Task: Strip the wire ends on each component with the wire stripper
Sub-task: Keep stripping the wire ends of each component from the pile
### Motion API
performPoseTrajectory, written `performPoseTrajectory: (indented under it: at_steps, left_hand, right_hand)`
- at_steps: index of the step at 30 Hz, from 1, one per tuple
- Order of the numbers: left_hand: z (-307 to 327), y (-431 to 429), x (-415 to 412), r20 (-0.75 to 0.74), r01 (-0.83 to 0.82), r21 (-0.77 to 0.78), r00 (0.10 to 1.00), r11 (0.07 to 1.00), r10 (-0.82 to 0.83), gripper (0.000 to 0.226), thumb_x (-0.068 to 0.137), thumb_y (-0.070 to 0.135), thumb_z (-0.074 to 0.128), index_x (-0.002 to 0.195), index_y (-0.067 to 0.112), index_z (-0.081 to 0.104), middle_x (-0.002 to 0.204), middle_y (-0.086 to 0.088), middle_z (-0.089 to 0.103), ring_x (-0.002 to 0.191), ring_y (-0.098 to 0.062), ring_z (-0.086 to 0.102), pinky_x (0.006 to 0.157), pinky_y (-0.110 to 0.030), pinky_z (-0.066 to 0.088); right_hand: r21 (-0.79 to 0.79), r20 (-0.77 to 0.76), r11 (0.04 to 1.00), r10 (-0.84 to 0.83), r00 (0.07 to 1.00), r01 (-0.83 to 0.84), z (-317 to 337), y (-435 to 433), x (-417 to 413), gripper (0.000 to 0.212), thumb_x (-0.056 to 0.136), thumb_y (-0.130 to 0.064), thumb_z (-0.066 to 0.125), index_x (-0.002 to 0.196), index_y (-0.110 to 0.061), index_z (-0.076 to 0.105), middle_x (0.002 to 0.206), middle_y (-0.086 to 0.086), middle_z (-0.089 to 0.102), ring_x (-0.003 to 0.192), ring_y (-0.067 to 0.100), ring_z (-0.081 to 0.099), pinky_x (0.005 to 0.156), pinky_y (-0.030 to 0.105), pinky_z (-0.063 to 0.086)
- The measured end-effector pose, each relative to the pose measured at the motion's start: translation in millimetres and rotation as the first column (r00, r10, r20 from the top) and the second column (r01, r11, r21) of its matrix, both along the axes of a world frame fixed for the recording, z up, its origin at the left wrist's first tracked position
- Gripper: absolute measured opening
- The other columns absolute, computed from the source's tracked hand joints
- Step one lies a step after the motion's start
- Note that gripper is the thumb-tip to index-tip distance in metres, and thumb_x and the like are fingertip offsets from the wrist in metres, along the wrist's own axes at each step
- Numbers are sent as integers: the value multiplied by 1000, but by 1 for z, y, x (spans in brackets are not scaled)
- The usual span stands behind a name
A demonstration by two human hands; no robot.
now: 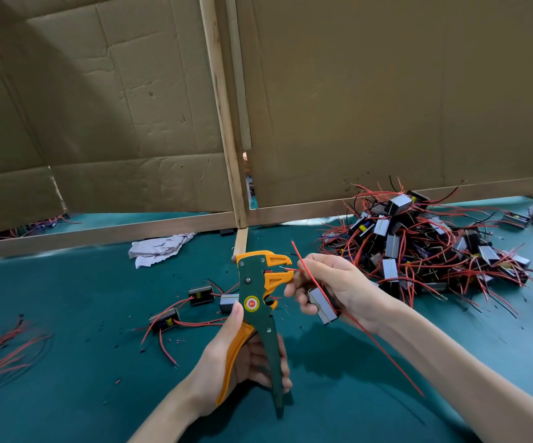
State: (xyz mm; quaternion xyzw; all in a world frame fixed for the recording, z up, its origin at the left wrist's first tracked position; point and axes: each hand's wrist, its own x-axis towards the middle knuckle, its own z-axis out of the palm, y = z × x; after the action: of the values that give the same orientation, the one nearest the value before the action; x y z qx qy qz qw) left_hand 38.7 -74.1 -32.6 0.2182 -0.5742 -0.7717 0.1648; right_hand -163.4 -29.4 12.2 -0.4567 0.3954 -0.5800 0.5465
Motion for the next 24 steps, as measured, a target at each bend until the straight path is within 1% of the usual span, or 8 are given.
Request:
performPoseTrajectory:
  at_steps: [8,11,14,18,20,22,23,24]
  left_hand:
    - [1,2,0,23,-18,-22,1000,1000,18,83,76,71,24,84,-1,64,78,-24,62,70,-36,65,68,-38,52]
    - [0,2,0,29,-31,-31,999,999,32,83,75,72,25,82,0,65,77,-24,62,69,-36,65,67,-38,52]
    - [-2,1,0,39,-52,-61,998,997,55,84,71,78,30,78,3,67,75,-23,61,65,-35,63,67,-38,52]
    - [-6,1,0,57,-105,-114,992,988,112,87,66,86,33,72,6,65,68,-21,59,59,-32,60,60,-36,51]
    - [-10,4,-4,52,-195,-132,978,972,203,87,62,91,36,65,9,63,61,-17,55,50,-28,55,52,-32,47]
    - [-14,6,-7,44,-284,-122,956,951,291,84,55,94,40,57,13,59,56,-10,48,43,-22,45,45,-28,40]
    - [-15,7,-8,41,-292,-110,954,950,298,83,55,94,40,57,13,59,56,-8,47,43,-21,44,45,-27,39]
    - [-13,7,-9,29,-277,-96,959,956,281,81,56,91,40,59,13,61,58,-10,50,45,-23,48,47,-28,42]
  right_hand:
    - [20,41,1000,-13,999,12,-1,0,1,20,103,-12,41,83,-9,43,72,19,67,52,18,54,44,24,42]
    - [26,37,999,-21,999,20,-1,-1,0,18,104,-11,40,86,-9,42,72,19,67,51,18,54,44,24,42]
    - [25,32,999,-24,999,23,0,0,1,17,104,-11,40,87,-9,41,71,19,67,51,18,54,44,24,42]
    - [18,25,999,-28,999,28,1,0,1,17,103,-11,39,87,-9,42,70,18,67,51,17,54,43,23,41]
    - [21,23,999,-30,999,30,2,0,1,17,103,-11,39,87,-8,42,69,18,66,50,18,53,43,23,41]
    - [21,28,999,-30,999,29,2,0,2,19,103,-11,40,85,-9,41,69,18,66,51,18,52,44,24,41]
    - [22,35,999,-30,999,29,2,0,2,20,103,-11,40,83,-10,40,70,18,66,51,19,52,44,24,41]
    - [24,39,999,-32,999,31,2,0,2,20,103,-11,39,83,-11,40,70,18,65,52,19,52,44,24,41]
